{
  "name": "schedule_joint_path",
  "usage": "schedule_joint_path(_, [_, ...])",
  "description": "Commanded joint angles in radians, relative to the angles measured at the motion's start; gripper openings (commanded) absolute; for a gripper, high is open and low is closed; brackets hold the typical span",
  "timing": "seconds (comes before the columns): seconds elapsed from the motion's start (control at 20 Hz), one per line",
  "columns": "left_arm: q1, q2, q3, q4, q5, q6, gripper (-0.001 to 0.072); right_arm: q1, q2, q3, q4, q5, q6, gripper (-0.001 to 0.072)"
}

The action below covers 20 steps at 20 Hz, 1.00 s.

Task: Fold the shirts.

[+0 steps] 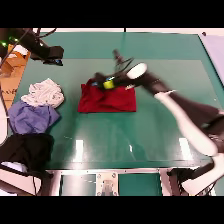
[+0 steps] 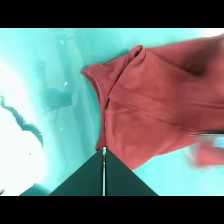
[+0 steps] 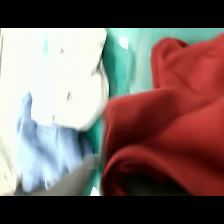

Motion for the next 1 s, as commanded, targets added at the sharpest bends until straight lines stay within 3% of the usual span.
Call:
schedule_joint_path(0.0, [0.02,0.01,0.001,0.024,-0.023,0.042,0.0023,0.175,-0.22,0.065,0.133,-0.389,0.055,0.059])
schedule_joint_path(0.15, [0.02,0.01,0.001,0.027,-0.029,0.057,0.0023,0.059,-0.195,0.105,0.129,-0.098,-0.031,0.0557])
schedule_joint_path(0.25, [0.02,0.01,0.001,0.028,-0.028,0.057,0.0022,-0.08,-0.13,0.111,0.121,0.146,-0.128,0.0336])
schedule_joint_path(0.35, [0.02,0.01,0.001,0.028,-0.031,0.057,0.0022,-0.248,-0.056,0.11,0.121,0.41,-0.201,0.0331])
schedule_joint_path(0.5, [0.02,0.01,0.001,0.028,-0.031,0.056,0.0022,-0.484,0.029,0.107,0.047,0.699,-0.208,0.033])
schedule_joint_path(0.65, [0.019,0.01,0.001,0.028,-0.029,0.056,0.0023,-0.648,0.059,0.047,-0.145,0.789,-0.187,0.0339])
schedule_joint_path(0.7, [0.019,0.01,0.001,0.028,-0.029,0.056,0.0022,-0.682,0.058,0.005,-0.161,0.778,-0.185,0.0417])
schedule_joint_path(0.75, [0.02,0.01,0.001,0.028,-0.03,0.056,0.0023,-0.707,0.058,-0.053,-0.159,0.745,-0.188,0.0455])
schedule_joint_path(0.95, [0.019,0.01,0.001,0.027,-0.031,0.053,0.0022,-0.68,0.029,-0.237,-0.117,0.573,-0.283,0.0456])
